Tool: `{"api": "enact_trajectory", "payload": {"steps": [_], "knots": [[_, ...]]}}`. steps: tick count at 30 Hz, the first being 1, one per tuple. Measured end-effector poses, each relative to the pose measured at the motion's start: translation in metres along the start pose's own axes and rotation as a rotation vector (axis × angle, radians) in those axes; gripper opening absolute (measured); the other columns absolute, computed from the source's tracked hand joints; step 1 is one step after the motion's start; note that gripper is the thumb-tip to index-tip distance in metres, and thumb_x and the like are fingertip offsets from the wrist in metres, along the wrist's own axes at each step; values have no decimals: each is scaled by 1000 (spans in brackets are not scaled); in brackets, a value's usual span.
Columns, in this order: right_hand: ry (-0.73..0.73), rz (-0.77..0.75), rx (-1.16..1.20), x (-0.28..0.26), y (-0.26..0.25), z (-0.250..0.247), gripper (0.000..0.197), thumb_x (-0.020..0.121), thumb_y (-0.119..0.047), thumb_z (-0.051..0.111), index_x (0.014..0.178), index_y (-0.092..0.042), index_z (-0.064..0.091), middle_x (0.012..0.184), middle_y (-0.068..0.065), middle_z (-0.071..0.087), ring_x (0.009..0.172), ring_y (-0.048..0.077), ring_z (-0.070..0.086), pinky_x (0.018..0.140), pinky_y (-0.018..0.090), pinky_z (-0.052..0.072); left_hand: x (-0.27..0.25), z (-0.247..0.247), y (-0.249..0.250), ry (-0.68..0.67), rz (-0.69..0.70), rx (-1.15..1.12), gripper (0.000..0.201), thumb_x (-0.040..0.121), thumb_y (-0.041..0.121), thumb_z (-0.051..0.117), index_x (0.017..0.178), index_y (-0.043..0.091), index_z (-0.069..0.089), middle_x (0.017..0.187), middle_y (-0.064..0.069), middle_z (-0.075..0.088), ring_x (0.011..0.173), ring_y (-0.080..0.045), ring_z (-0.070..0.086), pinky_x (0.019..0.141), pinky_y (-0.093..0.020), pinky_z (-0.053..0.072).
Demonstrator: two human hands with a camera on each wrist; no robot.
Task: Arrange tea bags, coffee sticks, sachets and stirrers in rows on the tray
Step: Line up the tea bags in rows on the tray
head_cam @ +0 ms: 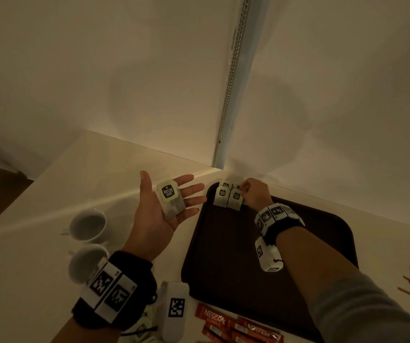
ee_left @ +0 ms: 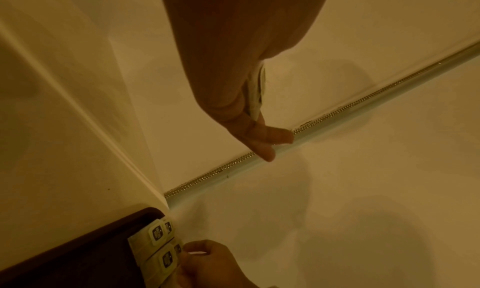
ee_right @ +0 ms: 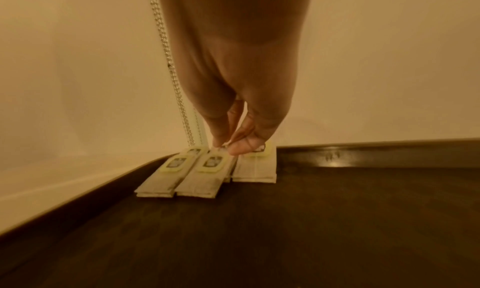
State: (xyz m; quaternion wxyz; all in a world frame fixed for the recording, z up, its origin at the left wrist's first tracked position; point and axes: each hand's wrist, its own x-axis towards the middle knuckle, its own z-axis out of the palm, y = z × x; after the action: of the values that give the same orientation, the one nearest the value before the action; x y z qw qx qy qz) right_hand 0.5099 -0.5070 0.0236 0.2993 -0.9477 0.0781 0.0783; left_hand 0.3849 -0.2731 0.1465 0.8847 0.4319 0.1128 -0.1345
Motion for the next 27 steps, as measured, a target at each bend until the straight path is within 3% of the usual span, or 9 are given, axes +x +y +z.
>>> {"api": "enact_trajectory", "payload": {"steps": [4, 6, 9, 11, 14, 16, 19, 22, 27], "knots": [[80, -130, 154, -16, -34, -20, 14, 88, -19, 64, 99, -11, 64, 98, 4, 62, 85, 11, 57, 74, 19, 45, 4, -3, -2, -42, -74, 128, 101, 65, 79, 14, 113, 5, 63, 104, -19, 71, 74, -26, 71, 47, -24, 54], [-6, -310, 353, -41, -71, -41, 12, 89, -24, 62, 98, -17, 66, 95, -4, 62, 78, -3, 53, 69, 10, 41, 7, -2, -4, -49, -116, 204, 105, 64, 80, 10, 114, 4, 63, 104, -19, 71, 74, -27, 71, 46, -24, 53], [-224, -597, 381, -84, -117, -71, 9, 85, -25, 67, 93, -22, 69, 93, -4, 64, 79, -3, 52, 69, 6, 38, 10, 8, -5, -45, -112, 277, 102, 69, 79, 3, 110, 9, 66, 101, -19, 72, 78, -29, 71, 46, -23, 52], [-253, -709, 335, -102, -133, -84, 7, 81, -23, 72, 88, -21, 70, 88, -4, 62, 79, 0, 51, 70, 7, 37, 10, 16, -3, -55, -65, 290, 98, 73, 77, 2, 106, 12, 67, 99, -20, 72, 81, -31, 71, 48, -24, 51], [-186, -774, 286, -114, -145, -101, 4, 81, -19, 72, 83, -16, 69, 79, -11, 61, 76, 1, 53, 69, 8, 39, 8, 24, 0, -116, 8, 272, 88, 69, 76, 14, 110, 16, 65, 108, -16, 70, 95, -28, 69, 57, -26, 54], [-143, -786, 236, -119, -151, -115, 6, 83, -20, 70, 83, -14, 69, 74, -14, 63, 72, 1, 57, 66, 9, 42, 7, 26, -1, -157, 134, 253, 66, 78, 69, 36, 116, 20, 60, 117, -7, 67, 104, -21, 67, 70, -28, 55], [-50, -809, 93, -128, -163, -137, 8, 83, -29, 69, 83, -21, 70, 73, -12, 66, 66, 7, 58, 62, 13, 43, 4, 26, -4, -185, 345, 293, 28, 80, 27, 70, 107, 21, 66, 102, 1, 71, 99, -18, 67, 76, -26, 54], [31, -855, -48, -137, -176, -152, 12, 84, -35, 65, 82, -24, 69, 72, -15, 62, 63, -1, 51, 60, 10, 37, -1, 34, -5, -169, 408, 329, 16, 78, 16, 73, 91, 25, 75, 92, 3, 74, 87, -15, 69, 72, -21, 52], [151, -905, -251, -151, -186, -167, 29, 87, -48, 53, 81, -21, 64, 71, -9, 56, 60, 2, 43, 60, 25, 38, -4, 45, -4, -190, 467, 256, 21, 75, 16, 72, 95, 23, 73, 93, 3, 74, 84, -14, 70, 72, -21, 51]]}}
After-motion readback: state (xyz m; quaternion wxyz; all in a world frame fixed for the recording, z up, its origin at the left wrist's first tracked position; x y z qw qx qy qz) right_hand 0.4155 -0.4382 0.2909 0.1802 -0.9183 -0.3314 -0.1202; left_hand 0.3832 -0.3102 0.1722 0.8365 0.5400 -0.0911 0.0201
